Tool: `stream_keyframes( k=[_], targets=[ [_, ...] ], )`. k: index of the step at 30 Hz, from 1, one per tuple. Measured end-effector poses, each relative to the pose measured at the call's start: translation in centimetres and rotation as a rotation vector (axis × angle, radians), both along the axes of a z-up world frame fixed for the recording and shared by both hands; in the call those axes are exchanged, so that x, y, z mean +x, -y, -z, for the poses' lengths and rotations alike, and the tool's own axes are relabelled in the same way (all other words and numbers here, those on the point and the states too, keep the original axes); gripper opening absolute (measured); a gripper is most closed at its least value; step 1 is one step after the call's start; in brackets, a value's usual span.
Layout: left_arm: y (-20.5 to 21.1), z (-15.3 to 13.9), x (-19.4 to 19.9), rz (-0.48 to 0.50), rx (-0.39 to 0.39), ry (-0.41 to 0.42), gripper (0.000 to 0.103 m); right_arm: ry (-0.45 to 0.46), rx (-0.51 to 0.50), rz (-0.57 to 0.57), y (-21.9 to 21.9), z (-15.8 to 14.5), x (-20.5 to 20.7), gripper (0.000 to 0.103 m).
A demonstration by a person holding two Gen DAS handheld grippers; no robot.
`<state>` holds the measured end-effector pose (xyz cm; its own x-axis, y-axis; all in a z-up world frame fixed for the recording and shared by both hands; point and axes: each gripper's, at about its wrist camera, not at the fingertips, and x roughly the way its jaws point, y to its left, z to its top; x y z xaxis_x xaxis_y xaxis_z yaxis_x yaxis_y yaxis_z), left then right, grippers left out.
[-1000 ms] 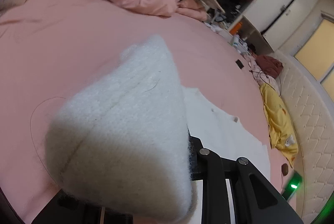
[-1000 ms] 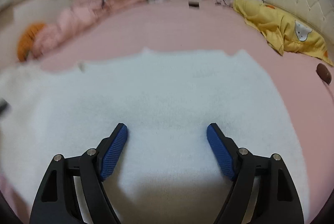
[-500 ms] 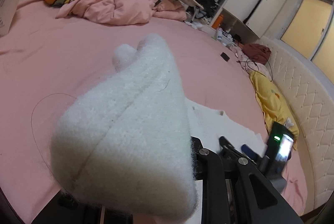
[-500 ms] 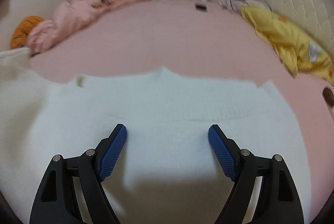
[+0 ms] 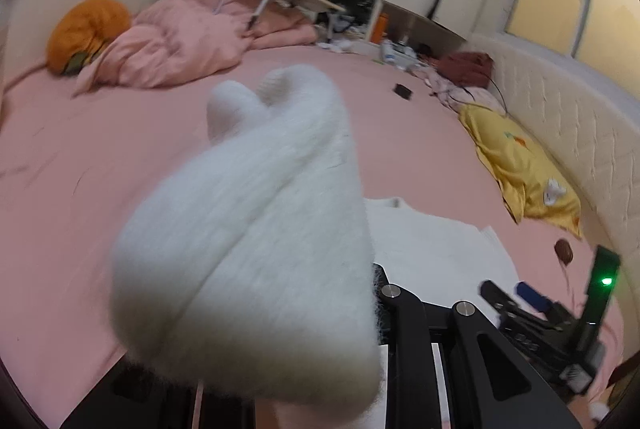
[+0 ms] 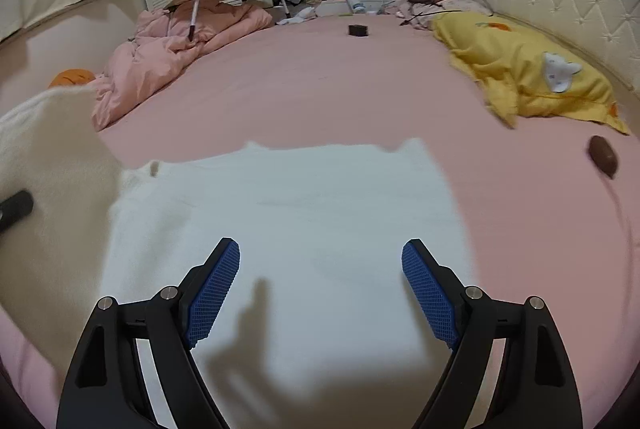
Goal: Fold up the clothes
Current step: 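Lay the held end onto the cardigan with the left tool while the right tool grasps the bundle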
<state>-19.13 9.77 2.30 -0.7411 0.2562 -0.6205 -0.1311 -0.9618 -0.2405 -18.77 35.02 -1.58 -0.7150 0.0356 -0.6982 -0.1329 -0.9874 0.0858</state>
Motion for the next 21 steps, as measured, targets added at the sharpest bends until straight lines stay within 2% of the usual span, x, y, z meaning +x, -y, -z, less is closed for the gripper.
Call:
stream_keyframes(
  k=[4,7,10,14,15,17,18,20,21],
  targets=[
    [-5.0,-0.6,0.1,0.074,-0.072,-0.039,0.022,0.006,0.021,0.061,-4.6,-1.0,2.3,0.084],
    [-10.3,0.1,0.9,0.169,-0.171,-0.058,0.022,0.016,-0.014,0.150,-9.0,-1.1,4.3,0.084],
    [-16.5,2.7,2.9,0.303,-0.331,-0.073,0.022,0.031,-0.081,0.243,-12.6,-0.5,5.8,0.084],
    [-22.5,7.4,6.7,0.443,-0.660,-0.157,0.022,0.068,-0.183,0.293,-14.9,0.8,5.7,0.084],
    [-23.3,8.0,7.3,0.463,-0.718,-0.179,0.022,0.075,-0.225,0.282,-15.3,1.0,5.7,0.084],
    [-23.4,8.0,7.9,0.478,-0.769,-0.214,0.022,0.078,-0.386,0.210,-16.0,1.0,5.4,0.084],
    [-23.1,7.9,8.0,0.488,-0.785,-0.224,0.022,0.070,-0.532,0.147,-16.4,1.1,5.0,0.084],
    [-22.7,7.9,8.3,0.516,-0.838,-0.247,0.022,0.063,-0.759,0.033,-16.6,1.5,3.4,0.084],
    [-22.7,7.9,8.6,0.531,-0.865,-0.262,0.022,0.095,-0.857,-0.023,-16.4,2.0,2.2,0.084]
  ],
)
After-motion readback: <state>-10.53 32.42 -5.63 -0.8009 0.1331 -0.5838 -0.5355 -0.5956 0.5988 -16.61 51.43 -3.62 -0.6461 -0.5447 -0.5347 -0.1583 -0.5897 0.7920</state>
